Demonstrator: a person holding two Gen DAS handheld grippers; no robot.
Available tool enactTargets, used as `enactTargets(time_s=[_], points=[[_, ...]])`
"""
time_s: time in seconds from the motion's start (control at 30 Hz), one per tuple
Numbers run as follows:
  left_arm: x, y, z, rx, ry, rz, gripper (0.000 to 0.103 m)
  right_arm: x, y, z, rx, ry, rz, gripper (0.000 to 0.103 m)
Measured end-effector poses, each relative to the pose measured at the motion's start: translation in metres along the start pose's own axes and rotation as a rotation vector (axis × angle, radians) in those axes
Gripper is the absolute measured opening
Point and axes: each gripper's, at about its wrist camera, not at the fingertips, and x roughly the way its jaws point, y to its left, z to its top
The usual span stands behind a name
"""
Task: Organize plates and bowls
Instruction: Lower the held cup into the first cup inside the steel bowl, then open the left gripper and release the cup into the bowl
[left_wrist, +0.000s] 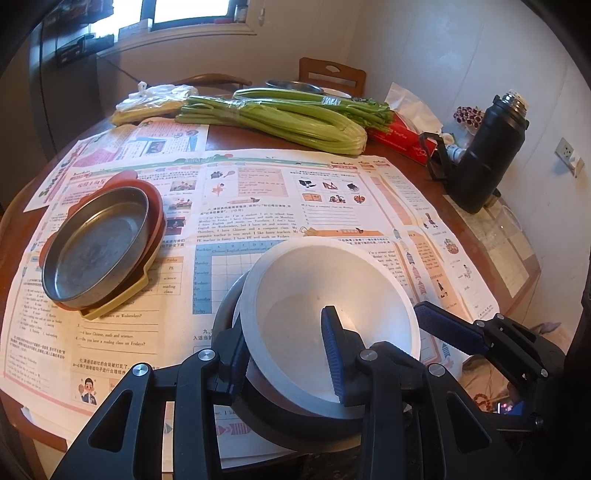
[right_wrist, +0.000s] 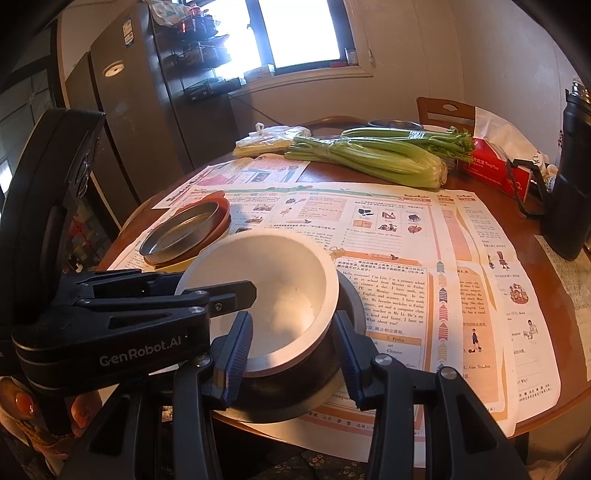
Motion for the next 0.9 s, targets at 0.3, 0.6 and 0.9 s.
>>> enactTargets(time_s=[0.3,0.6,0.9], points=[[-0.005,0.004,0.0,-0.008,-0.013,0.013,0.038,0.002,0.001,-0.001,-0.005,0.009,-0.002,0.045],[-0.005,0.009,0.001,-0.022,-0.011,0.006,0.038,0.005,0.003,-0.001,-0.009,0.02,0.002,0.045],[-0.009,0.011,0.001,-0.031,-0.017,-0.016,0.038,0.004,0.003,0.0,-0.011,0.013,0.002,0.045]])
